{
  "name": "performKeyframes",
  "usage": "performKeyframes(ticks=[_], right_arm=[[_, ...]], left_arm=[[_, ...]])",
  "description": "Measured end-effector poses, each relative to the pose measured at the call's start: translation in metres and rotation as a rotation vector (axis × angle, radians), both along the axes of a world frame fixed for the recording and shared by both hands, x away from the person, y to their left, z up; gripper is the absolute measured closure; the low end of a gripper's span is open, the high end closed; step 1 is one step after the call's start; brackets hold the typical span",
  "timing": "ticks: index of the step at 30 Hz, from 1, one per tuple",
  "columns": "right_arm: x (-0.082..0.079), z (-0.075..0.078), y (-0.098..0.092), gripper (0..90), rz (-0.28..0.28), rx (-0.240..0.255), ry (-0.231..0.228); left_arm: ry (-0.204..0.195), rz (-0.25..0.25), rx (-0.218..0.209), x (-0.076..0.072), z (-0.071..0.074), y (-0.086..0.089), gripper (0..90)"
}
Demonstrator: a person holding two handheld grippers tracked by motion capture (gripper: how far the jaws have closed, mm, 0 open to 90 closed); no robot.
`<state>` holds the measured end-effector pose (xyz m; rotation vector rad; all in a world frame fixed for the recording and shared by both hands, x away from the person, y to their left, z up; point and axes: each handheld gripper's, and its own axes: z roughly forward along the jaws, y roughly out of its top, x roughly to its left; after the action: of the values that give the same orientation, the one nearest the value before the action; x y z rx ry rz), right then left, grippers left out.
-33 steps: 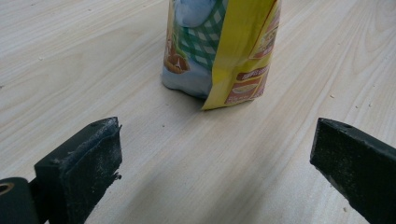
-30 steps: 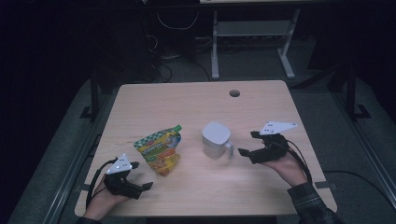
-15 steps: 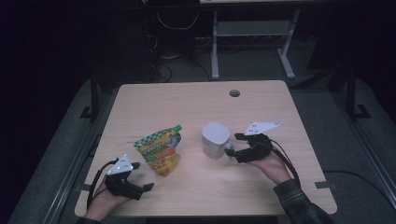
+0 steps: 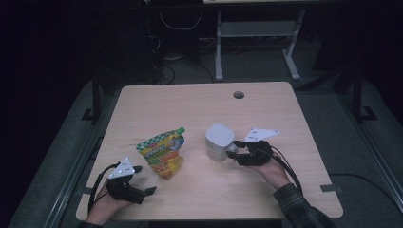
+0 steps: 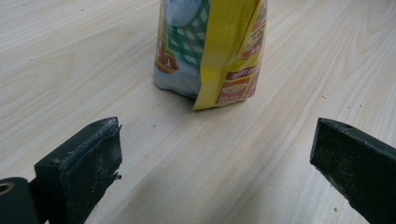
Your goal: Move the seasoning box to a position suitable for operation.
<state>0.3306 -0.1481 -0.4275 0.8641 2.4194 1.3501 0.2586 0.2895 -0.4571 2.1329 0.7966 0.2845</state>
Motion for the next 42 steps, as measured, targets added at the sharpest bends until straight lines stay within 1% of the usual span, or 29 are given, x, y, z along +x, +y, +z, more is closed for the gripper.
performKeyframes(ticks=[1,2,3,4,5,7,9,13,14,21,26,29,32,33,42], right_arm=[[0.0,0.0,0.0,50.1,0.0,0.0,0.0],[0.0003,0.0003,0.0,54.0,-0.003,0.006,-0.011],[0.0007,0.0003,-0.0003,54.8,-0.005,0.005,-0.016],[0.0007,0.0003,-0.0003,54.8,-0.005,0.005,-0.016],[0.0014,0.0001,-0.0009,57.8,-0.007,0.012,-0.014],[0.0016,0.0,-0.001,59.4,-0.008,0.012,-0.016],[0.0012,0.0002,-0.0009,63.5,-0.01,0.019,-0.016],[0.0015,-0.0006,0.0002,66.7,-0.001,0.007,-0.022],[0.0015,-0.0007,0.0004,66.8,0.0,0.008,-0.019],[0.0012,-0.0006,0.0001,68.1,0.0,0.006,-0.015],[0.0032,-0.0003,-0.0017,68.2,0.017,0.008,-0.005],[0.0016,-0.0001,-0.0003,68.3,0.012,-0.005,-0.021],[0.0013,-0.0001,-0.0004,68.5,0.011,-0.006,-0.024],[0.0009,-0.0003,-0.0006,68.7,0.011,-0.011,-0.035],[-0.0037,0.0031,-0.0028,68.9,0.008,-0.01,-0.054]], left_arm=[[0.0,0.0,0.0,0.0,0.0,0.0,1.6],[0.0,-0.001,0.001,0.0002,-0.0001,0.0,1.6],[0.0,-0.002,0.001,0.0003,-0.0003,0.0,1.6],[0.001,-0.002,0.002,0.0005,-0.0004,0.0,1.6],[0.001,-0.003,0.001,0.0005,-0.0005,0.0,1.6],[0.001,-0.003,0.001,0.0004,-0.0004,0.0001,1.6],[0.0,-0.002,0.001,0.0004,-0.0004,0.0001,1.6],[0.003,-0.005,0.001,0.0007,-0.0007,-0.0001,1.6],[0.011,-0.002,-0.006,0.0002,-0.001,-0.0006,1.6],[0.013,-0.005,0.0,0.0006,-0.0016,-0.0009,1.6],[0.014,-0.009,-0.004,0.0007,-0.0018,-0.0014,1.6],[0.016,-0.012,-0.003,0.0009,-0.002,-0.0014,1.6],[0.014,-0.014,-0.003,0.001,-0.0019,-0.0014,1.6],[0.015,-0.014,-0.004,0.0009,-0.0019,-0.0015,1.6],[0.019,-0.015,-0.004,0.0012,-0.0022,-0.0008,1.6]])
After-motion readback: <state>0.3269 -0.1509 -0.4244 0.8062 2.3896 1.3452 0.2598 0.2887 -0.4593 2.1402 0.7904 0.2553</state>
